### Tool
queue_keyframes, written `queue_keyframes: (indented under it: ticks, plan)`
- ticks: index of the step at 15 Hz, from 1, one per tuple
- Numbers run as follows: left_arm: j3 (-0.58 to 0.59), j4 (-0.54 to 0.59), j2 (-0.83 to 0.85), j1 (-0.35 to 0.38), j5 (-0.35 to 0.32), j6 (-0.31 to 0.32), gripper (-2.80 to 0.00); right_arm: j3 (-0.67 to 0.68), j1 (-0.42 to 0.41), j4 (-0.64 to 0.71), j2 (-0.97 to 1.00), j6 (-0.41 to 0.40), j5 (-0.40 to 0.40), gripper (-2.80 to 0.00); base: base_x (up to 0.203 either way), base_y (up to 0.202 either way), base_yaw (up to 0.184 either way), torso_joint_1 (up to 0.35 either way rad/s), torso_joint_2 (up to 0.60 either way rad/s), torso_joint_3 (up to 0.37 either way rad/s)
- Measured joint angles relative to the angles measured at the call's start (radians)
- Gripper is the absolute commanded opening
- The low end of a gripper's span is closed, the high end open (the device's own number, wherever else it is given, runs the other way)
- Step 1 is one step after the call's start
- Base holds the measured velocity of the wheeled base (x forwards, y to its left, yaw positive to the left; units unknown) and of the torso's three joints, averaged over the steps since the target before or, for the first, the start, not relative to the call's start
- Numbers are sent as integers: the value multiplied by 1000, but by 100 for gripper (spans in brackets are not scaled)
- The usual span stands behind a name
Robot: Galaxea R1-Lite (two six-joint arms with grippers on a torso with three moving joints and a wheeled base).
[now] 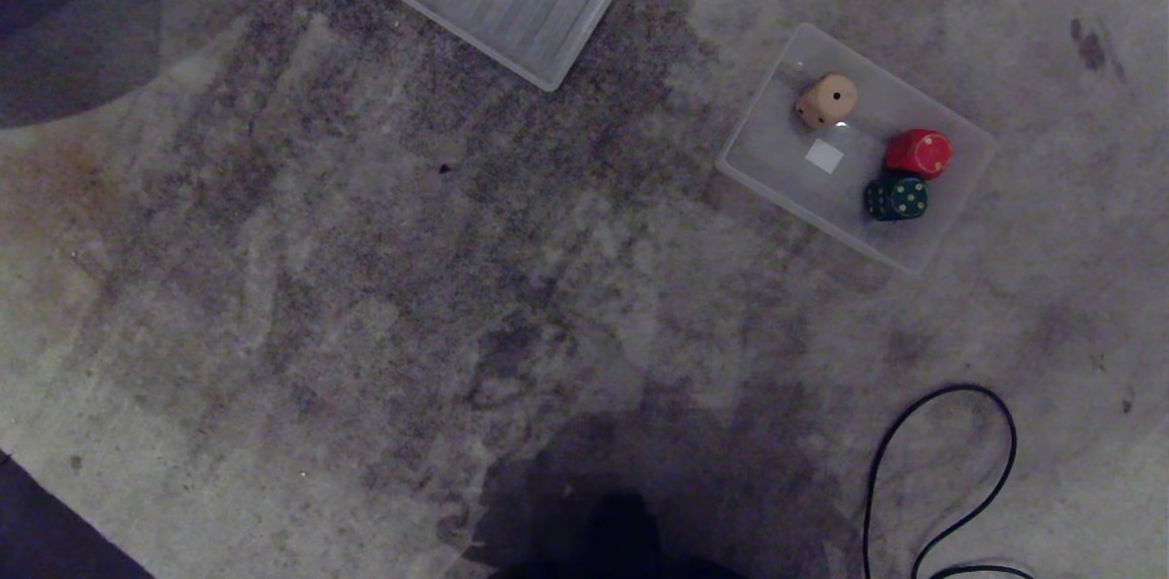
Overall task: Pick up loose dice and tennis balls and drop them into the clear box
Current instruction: Put the ball in the box
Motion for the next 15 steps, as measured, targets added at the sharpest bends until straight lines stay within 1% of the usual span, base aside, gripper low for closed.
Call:
queue_keyframes:
  ticks: [1,3,5,7,10,13,15]
  plan:
    - [0,0,0,0,0,-1,-280,-21,0,24,7,4,0,-280,0,0,0,0,0,0]
    - [0,0,0,0,1,0,-280,-104,-2,74,70,19,-1,-280,0,0,0,0,0,0]
    - [0,0,0,0,1,-1,-280,-205,-5,106,206,57,-3,-280,0,0,0,0,0,0]
    - [0,0,0,0,1,-1,-280,-296,-8,86,386,93,-6,-280,0,0,0,0,0,0]
    - [0,0,0,0,1,-1,-280,-376,-9,-53,694,124,-12,-280,0,0,0,0,0,0]
    - [0,0,0,0,1,-1,-280,-458,-9,-284,1051,169,-17,-280,0,0,0,0,0,0]
    - [0,0,0,0,1,-1,-280,-557,-6,-428,1275,193,-17,-280,0,0,0,0,0,0]
